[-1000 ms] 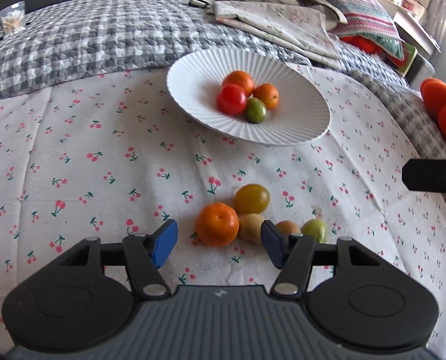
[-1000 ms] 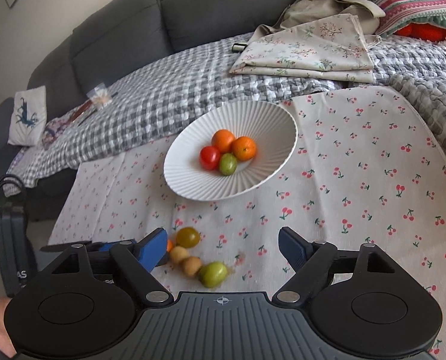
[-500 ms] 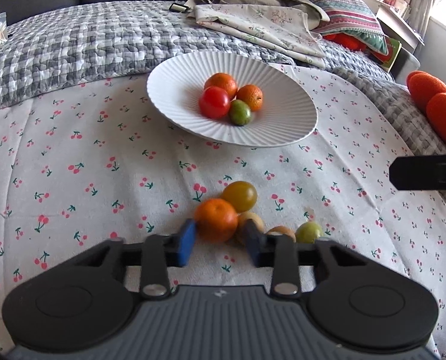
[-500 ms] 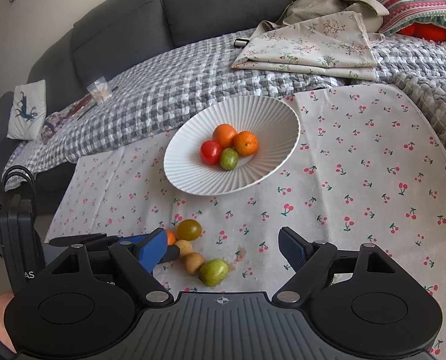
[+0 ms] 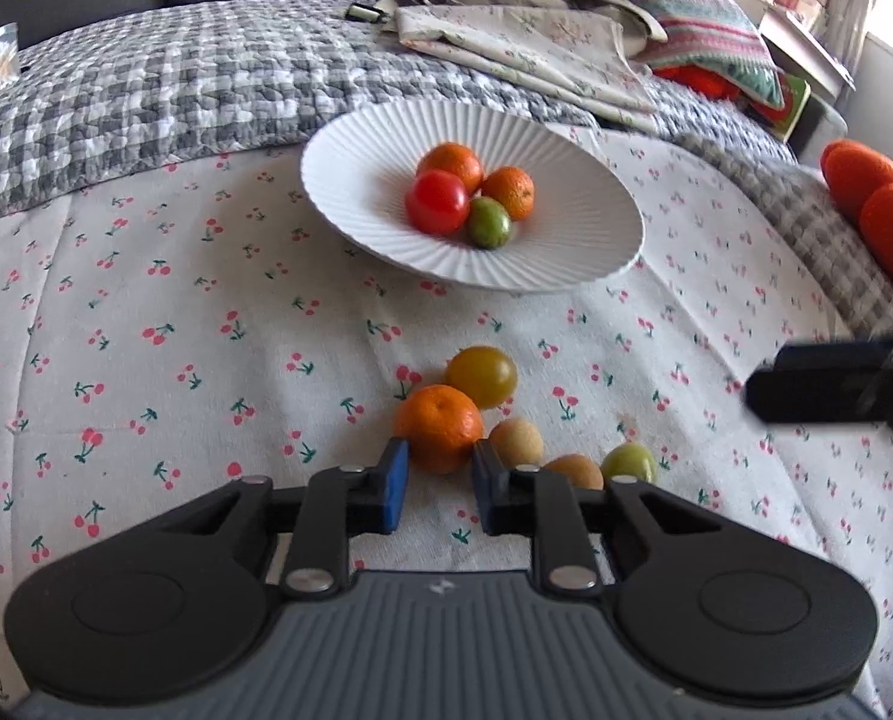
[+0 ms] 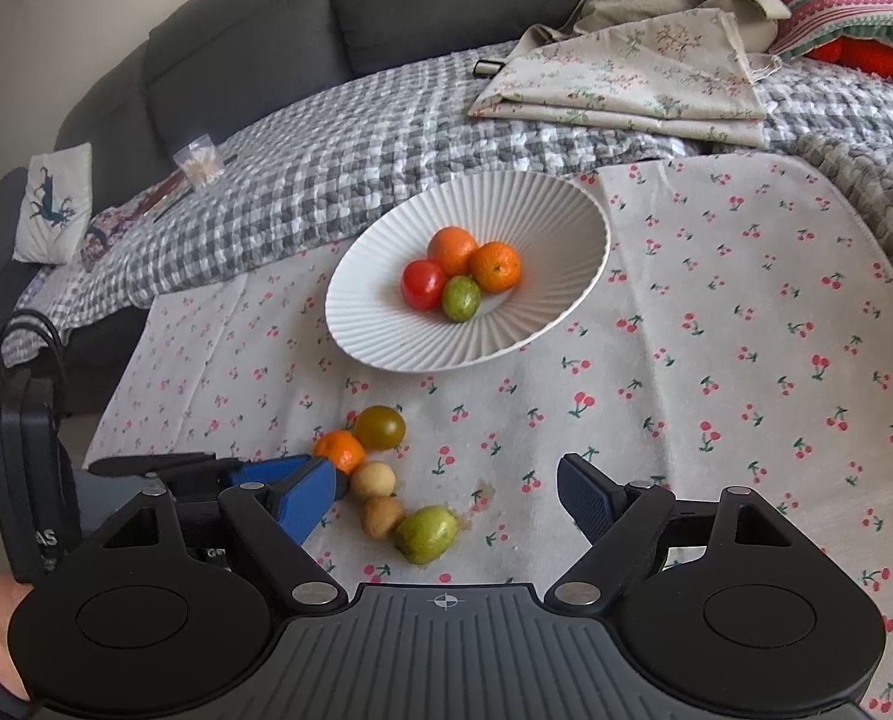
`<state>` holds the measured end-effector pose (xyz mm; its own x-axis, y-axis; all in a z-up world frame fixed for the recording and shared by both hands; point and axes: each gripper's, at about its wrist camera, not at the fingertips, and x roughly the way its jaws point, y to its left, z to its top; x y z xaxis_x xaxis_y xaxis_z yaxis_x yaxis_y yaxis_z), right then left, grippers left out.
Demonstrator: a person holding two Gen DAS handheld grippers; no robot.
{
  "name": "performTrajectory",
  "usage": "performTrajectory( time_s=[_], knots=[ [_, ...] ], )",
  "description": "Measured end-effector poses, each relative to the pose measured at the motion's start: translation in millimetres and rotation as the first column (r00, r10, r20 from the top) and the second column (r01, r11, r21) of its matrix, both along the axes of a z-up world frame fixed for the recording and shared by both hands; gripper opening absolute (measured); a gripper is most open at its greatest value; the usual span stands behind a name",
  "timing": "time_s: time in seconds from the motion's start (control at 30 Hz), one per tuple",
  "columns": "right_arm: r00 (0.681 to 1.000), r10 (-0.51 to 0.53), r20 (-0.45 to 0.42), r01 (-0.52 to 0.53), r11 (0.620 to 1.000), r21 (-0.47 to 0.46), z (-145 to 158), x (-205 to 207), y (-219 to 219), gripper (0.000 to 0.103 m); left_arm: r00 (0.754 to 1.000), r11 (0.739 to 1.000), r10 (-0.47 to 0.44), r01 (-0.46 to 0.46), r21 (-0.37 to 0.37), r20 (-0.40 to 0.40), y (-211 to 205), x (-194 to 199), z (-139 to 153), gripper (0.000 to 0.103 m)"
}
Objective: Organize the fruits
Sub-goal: 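Grasp a mandarin with the left tool while the right tool grasps a green fruit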
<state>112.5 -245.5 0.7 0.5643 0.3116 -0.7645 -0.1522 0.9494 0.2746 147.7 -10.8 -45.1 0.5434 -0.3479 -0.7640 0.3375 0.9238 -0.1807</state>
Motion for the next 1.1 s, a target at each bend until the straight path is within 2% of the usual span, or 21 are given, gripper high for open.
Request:
performTrajectory(
  time_s=[0.07, 0.2, 0.23, 0.27, 0.3, 0.33, 0.43, 0.47, 0.5, 0.63, 0.77, 0.93, 1.1],
  knots=[
    [1.000, 0.017, -0.013, -0.017, 1.000, -0.015, -7.3, 1.0, 3.2, 0.083, 1.000, 1.000, 0.000, 0.000, -0.007, 0.012, 2.8, -0.2, 3.3, 0.013],
    [0.997, 0.049, -0.052, -0.051, 0.997, -0.050, -23.5, 4.4, 7.5, 0.082, 1.000, 1.000, -0.008, 0.008, -0.009, 0.002, 2.9, 1.9, 1.0, 0.016],
    [0.997, 0.038, -0.060, -0.041, 0.998, -0.053, -25.5, 5.5, 6.2, 0.082, 1.000, 1.000, 0.006, -0.006, -0.020, 0.005, 3.4, 2.6, 0.6, 0.025],
    [0.998, 0.027, -0.064, -0.030, 0.998, -0.050, -26.2, 6.0, 4.7, 0.082, 1.000, 0.999, 0.022, -0.021, -0.028, 0.008, 3.8, 3.4, 0.5, 0.041],
    [0.998, 0.018, -0.066, -0.021, 0.999, -0.045, -26.3, 6.6, 2.8, 0.082, 0.999, 0.999, 0.030, -0.030, -0.037, 0.013, 4.1, 4.3, 0.7, 0.050],
    [0.998, 0.012, -0.066, -0.014, 0.999, -0.037, -25.9, 7.0, 1.5, 0.082, 0.999, 0.998, 0.035, -0.034, -0.046, 0.025, 3.8, 5.5, 0.6, 0.053],
    [0.997, 0.015, -0.072, -0.017, 1.000, -0.022, -27.1, 7.2, 2.5, 0.082, 0.999, 0.999, 0.045, -0.044, -0.030, 0.024, -0.5, 12.5, -6.5, 0.046],
    [0.997, 0.020, -0.074, -0.022, 0.999, -0.024, -28.3, 7.3, 3.8, 0.082, 0.999, 0.998, 0.043, -0.041, -0.049, 0.032, -0.5, 12.8, -7.8, 0.036],
    [0.997, 0.026, -0.076, -0.028, 0.999, -0.026, -29.6, 7.4, 5.3, 0.082, 0.999, 0.997, 0.032, -0.031, -0.070, 0.023, -0.6, 13.6, -7.5, 0.030],
    [0.996, 0.041, -0.085, -0.043, 0.999, -0.030, -35.3, 8.8, 9.0, 0.081, 0.999, 0.999, 0.044, -0.043, -0.029, 0.006, -1.4, 11.6, -1.8, 0.030],
    [0.994, 0.050, -0.099, -0.053, 0.998, -0.024, -44.5, 12.8, 12.8, 0.077, 0.995, 0.994, 0.099, -0.101, -0.052, -0.028, 12.5, 11.3, 3.9, 0.030],
    [0.989, 0.109, -0.098, -0.115, 0.992, -0.054, -55.5, 13.5, 27.2, 0.066, 0.990, 0.986, 0.136, -0.138, -0.097, -0.025, 28.1, 10.0, 18.2, 0.030],
    [0.984, 0.166, -0.068, -0.172, 0.981, -0.086, -59.6, 14.1, 37.2, 0.055, 0.989, 0.984, 0.143, -0.145, -0.102, -0.027, 30.9, 12.0, 19.9, 0.030]
  ],
)
